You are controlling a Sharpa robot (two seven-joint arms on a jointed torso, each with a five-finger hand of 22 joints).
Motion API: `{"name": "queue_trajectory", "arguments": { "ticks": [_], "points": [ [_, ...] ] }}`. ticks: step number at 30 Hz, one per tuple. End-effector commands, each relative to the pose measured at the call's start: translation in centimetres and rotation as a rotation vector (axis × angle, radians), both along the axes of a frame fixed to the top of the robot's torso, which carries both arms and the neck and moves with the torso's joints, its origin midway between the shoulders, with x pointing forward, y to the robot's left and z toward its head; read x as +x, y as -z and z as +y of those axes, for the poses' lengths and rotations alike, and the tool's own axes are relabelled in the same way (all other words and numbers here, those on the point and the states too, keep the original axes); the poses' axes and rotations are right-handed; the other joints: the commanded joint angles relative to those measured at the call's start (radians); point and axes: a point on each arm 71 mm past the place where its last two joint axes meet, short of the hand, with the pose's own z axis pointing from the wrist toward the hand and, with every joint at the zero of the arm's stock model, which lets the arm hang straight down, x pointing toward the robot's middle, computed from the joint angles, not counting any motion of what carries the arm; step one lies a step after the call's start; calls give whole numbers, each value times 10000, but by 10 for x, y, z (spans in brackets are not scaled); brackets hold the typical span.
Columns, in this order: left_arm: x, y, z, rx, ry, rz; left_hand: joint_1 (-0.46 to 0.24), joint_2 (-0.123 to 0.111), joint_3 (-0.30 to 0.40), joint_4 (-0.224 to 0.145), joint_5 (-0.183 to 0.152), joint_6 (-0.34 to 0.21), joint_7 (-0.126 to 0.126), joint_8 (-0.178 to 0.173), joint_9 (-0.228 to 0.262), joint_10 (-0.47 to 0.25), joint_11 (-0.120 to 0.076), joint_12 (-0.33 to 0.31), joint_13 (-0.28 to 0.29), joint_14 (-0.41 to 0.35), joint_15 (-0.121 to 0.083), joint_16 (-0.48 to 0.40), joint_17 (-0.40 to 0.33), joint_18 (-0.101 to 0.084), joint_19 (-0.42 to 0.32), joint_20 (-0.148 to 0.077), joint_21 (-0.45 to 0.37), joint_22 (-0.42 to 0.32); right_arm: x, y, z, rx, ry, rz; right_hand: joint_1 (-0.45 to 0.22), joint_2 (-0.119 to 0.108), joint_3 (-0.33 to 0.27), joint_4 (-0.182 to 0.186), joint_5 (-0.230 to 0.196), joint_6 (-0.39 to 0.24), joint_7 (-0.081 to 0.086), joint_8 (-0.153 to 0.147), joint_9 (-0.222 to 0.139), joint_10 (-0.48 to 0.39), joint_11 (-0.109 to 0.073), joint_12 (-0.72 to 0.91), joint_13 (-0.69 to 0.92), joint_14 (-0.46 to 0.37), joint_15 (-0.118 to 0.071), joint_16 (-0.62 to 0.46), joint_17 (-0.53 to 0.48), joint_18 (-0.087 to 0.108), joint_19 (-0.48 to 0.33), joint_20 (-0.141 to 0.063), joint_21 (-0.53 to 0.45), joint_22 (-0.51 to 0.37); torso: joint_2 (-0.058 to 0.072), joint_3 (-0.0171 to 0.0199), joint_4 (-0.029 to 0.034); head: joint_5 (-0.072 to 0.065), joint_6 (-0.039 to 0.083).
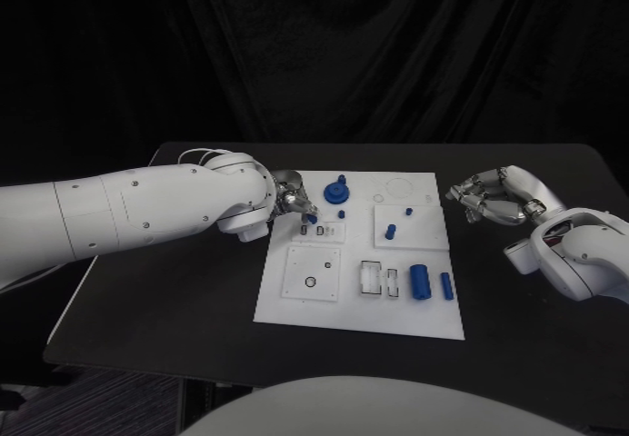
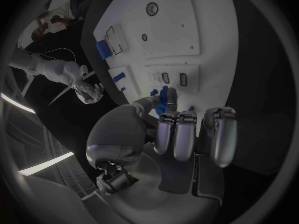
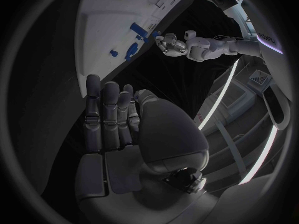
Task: Assemble the parts on the task board
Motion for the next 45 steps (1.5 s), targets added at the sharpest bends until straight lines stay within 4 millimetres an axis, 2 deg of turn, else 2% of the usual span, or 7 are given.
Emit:
{"name": "queue_trajectory", "arguments": {
  "ticks": [1, 5, 17, 23, 28, 42, 45],
  "points": [
    [0, 2, -2, -376, -30, -813, -23, 55, 928, -877, -44, -11, -80, 62, 11, 1055, -18, 37, 2634, 1057, -39, 27, 2634, 103, 592, -15, -43, 2313, -1, 1, -2, -74, 145, 68, 98, 22, 75, -9, 53, -42, -20, 35, 11, 17, 1, -20, -10, 43, 10, -36, -14, 101, 73, -20, -62, 16, -8, 6, 7, -49, 2],
    [-1, 7, -3, -551, -30, -928, -17, 69, 939, -860, -30, -9, -84, 68, 20, 1055, -22, 37, 2634, 1057, -42, 27, 2634, 107, 584, -18, -60, 2307, -1, 1, -2, -73, 157, 64, 107, 12, 89, -15, 66, -41, -20, 38, 13, 19, 1, -18, -12, 45, 10, -35, -15, 101, 74, -21, -63, 18, -15, 12, 13, -53, 2],
    [-5, 15, -6, -771, 98, -951, -67, 118, 950, -696, 37, -12, -84, 75, 49, 1055, -26, 37, 2634, 1057, -50, 27, 2634, 129, 543, -27, -151, 2277, -1, 1, -2, -71, 143, 43, 122, -9, 118, -25, 101, -41, -18, 45, 17, 30, 2, -13, -15, 55, 9, -29, -7, 101, 78, -22, -65, 24, 2, -2, -39, 39, 2],
    [-7, 19, -6, -724, 158, -797, -67, 120, 956, -683, 53, -20, -84, 71, 52, 1055, -27, 37, 2634, 1057, -51, 27, 2634, 129, 543, -28, -151, 2277, -1, 1, -3, -76, 154, 37, 131, -20, 137, -31, 125, -41, -17, 48, 19, 49, 1, -1, -2, 73, 8, -10, 22, 101, 80, -23, -65, 28, -11, -1, 13, -31, 2],
    [-8, 21, -5, -676, 186, -687, -67, 120, 956, -681, 54, -21, -84, 71, 52, 1055, -27, 37, 2634, 1057, -51, 27, 2634, 129, 543, -28, -151, 2277, -1, 1, -3, -82, 164, 43, 131, -20, 137, -31, 125, -41, -17, 48, 19, 49, 1, -1, -2, 73, 8, -10, 22, 101, 80, -23, -65, 28, -10, 4, -11, 19, 2],
    [-15, 28, 1, -727, 71, -568, -80, 113, 960, -639, 93, -30, -83, 64, 57, 1055, -26, 37, 2634, 1057, -52, 27, 2634, 142, 517, -30, -206, 2259, -1, 1, -4, -95, 194, 66, 138, -30, 154, -36, 144, -40, -17, 52, 21, 58, 1, 4, -3, 76, 7, -12, 15, 102, 84, -24, -65, 31, -7, -2, 10, -12, 2],
    [-16, 30, 2, -746, 64, -547, -82, 107, 961, -633, 104, -31, -83, 63, 58, 1055, -27, 37, 2634, 1057, -53, 27, 2634, 145, 512, -31, -217, 2255, -1, 1, -4, -95, 189, 72, 138, -30, 154, -36, 144, -40, -17, 52, 21, 58, 1, 4, -3, 76, 7, -12, 15, 102, 84, -24, -65, 31, 1, 0, -5, 15, 2]
  ]
}}
